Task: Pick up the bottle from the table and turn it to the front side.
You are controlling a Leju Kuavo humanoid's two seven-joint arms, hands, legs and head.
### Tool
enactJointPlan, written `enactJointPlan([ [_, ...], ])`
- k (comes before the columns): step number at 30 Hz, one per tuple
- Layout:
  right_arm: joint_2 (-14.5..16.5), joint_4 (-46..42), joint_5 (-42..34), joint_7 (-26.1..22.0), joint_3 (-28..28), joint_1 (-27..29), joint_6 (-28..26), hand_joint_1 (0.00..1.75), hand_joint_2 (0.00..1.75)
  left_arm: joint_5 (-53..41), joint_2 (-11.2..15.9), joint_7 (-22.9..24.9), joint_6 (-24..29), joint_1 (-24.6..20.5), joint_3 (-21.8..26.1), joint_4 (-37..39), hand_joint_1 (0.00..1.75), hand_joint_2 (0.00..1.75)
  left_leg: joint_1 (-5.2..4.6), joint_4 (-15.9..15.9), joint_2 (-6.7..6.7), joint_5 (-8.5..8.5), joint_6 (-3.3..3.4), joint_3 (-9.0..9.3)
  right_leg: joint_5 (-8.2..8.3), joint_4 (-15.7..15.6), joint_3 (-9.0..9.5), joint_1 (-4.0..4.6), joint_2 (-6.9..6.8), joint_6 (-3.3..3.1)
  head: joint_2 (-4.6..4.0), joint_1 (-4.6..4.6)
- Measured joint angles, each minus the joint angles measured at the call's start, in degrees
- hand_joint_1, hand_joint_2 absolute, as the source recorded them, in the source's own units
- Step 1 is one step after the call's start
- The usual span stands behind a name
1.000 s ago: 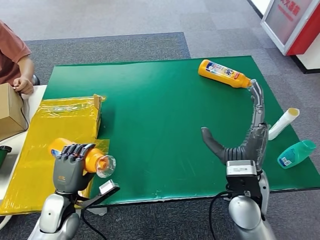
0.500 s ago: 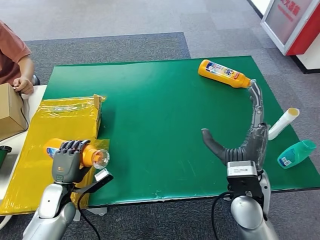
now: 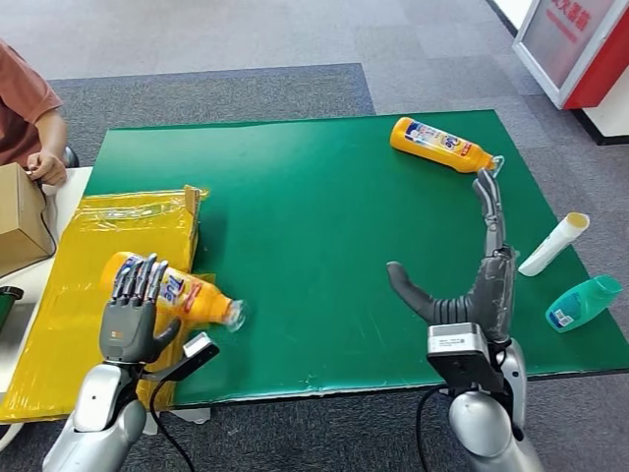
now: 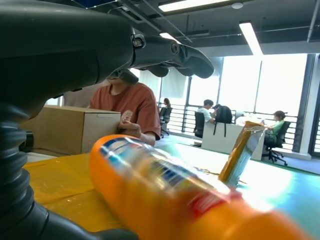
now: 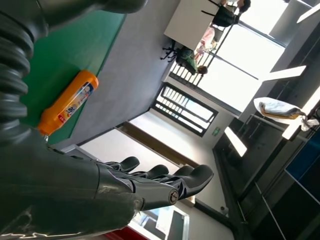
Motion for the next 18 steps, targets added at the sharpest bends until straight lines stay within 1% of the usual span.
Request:
enactJointPlan([
  [5,0.0,0.0,0.3,0.1,0.1,0.2,0.2,0.0,1.75,0.7,0.0,-0.4,-0.3,0.5,0.0,-1.1,0.0,1.75,0.0,0.0,0.0,0.0,0.0,0.0,0.0,0.0,0.0,0.0,0.0,0.0,0.0,0.0],
  [9,0.0,0.0,1.2,0.1,0.6,1.0,0.2,0.0,1.75,4.5,-0.4,-2.1,-2.0,2.0,-0.1,-4.2,0.0,1.75,0.0,0.0,0.0,0.0,0.0,0.0,0.0,0.0,0.0,0.0,0.0,0.0,0.0,-0.01],
  [12,0.0,0.0,2.1,0.3,0.7,1.9,0.0,0.0,1.75,10.1,-1.1,-4.6,-3.9,3.8,-0.3,-8.1,0.0,1.75,0.0,0.0,0.0,-0.02,0.02,0.0,-0.01,0.0,-0.01,0.0,0.0,0.0,0.0,-0.01],
  [17,0.0,-0.4,3.3,0.8,0.8,3.6,0.0,0.0,1.75,23.6,-3.4,-10.2,-8.3,7.8,-0.8,-17.7,0.0,1.75,-0.01,0.0,0.0,-0.06,0.05,-0.01,-0.03,0.0,0.0,-0.01,0.0,0.04,0.0,0.0],
  [18,0.0,-0.5,3.3,0.9,0.8,3.7,0.0,0.0,1.75,24.9,-3.6,-10.7,-8.7,8.2,-0.9,-18.7,0.0,1.75,-0.01,0.0,0.0,-0.07,0.06,-0.01,-0.03,0.0,0.0,-0.02,0.0,0.04,0.0,0.0],
])
